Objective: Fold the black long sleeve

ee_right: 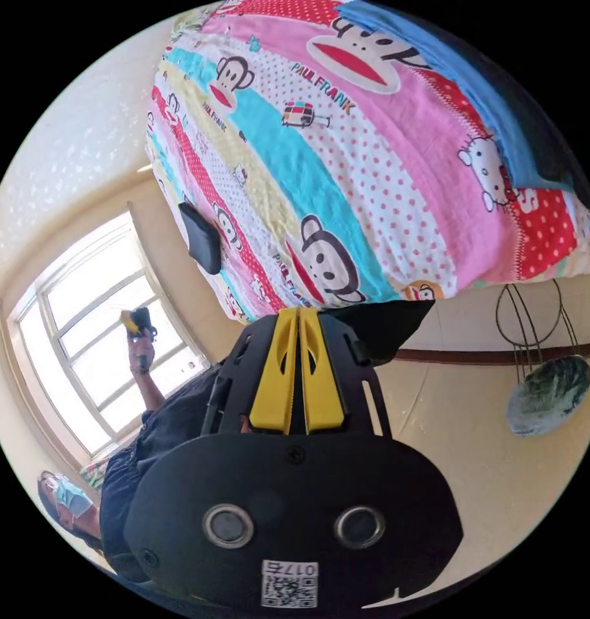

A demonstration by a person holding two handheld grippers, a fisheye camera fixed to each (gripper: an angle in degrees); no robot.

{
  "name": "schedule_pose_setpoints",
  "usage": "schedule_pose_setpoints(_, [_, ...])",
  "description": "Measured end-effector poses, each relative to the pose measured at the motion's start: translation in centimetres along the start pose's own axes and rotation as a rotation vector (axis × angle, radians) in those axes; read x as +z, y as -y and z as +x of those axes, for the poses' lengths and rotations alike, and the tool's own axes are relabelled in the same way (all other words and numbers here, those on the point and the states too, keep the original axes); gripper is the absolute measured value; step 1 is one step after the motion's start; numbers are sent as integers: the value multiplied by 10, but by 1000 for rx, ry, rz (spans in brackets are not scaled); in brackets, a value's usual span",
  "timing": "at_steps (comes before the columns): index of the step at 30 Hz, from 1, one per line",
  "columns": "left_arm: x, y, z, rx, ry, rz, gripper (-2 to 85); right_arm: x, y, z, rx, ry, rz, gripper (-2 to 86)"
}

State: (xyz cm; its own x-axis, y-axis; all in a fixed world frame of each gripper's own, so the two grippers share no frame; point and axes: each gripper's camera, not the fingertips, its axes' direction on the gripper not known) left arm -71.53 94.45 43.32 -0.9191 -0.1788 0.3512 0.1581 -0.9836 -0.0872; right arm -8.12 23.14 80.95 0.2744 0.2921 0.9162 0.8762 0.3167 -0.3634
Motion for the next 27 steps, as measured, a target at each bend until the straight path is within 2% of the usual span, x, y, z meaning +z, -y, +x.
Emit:
schedule_pose_setpoints(2, [-36, -8, -42, -127, 208, -38, -10, 36, 22, -26, -5, -63, -86, 4])
schedule_pose_setpoints(4, [-71, -18, -74, -213, 414, -94, -10, 78, 51, -63, -38, -241, -183, 4])
schedule_pose_setpoints(6, [-104, -25, -103, -296, 711, -248, -9, 108, 74, -89, -62, -383, -255, 4])
schedule_pose_setpoints(8, [-125, -27, -119, -342, 897, -345, -8, 139, 96, -113, -94, -473, -326, 5])
schedule_pose_setpoints(9, [-137, -26, -125, -346, 987, -372, -5, 159, 111, -130, -115, -517, -363, 5])
schedule_pose_setpoints(12, [-163, -14, -128, -296, 1087, -357, 11, 208, 146, -175, -162, -596, -407, 7])
schedule_pose_setpoints(15, [-187, 11, -125, -218, 1066, -269, 83, 259, 181, -225, -221, -592, -445, 10])
schedule_pose_setpoints(17, [-202, 27, -120, -158, 1015, -180, 101, 288, 201, -256, -252, -587, -443, 15])
schedule_pose_setpoints(21, [-243, 61, -114, -15, 770, 80, 107, 349, 258, -323, -314, -590, -421, 52])
schedule_pose_setpoints(25, [-276, 84, -130, 32, 578, 296, 108, 399, 334, -377, -359, -609, -349, 132])
schedule_pose_setpoints(27, [-288, 101, -151, 32, 462, 405, 116, 415, 367, -395, -381, -628, -296, 141])
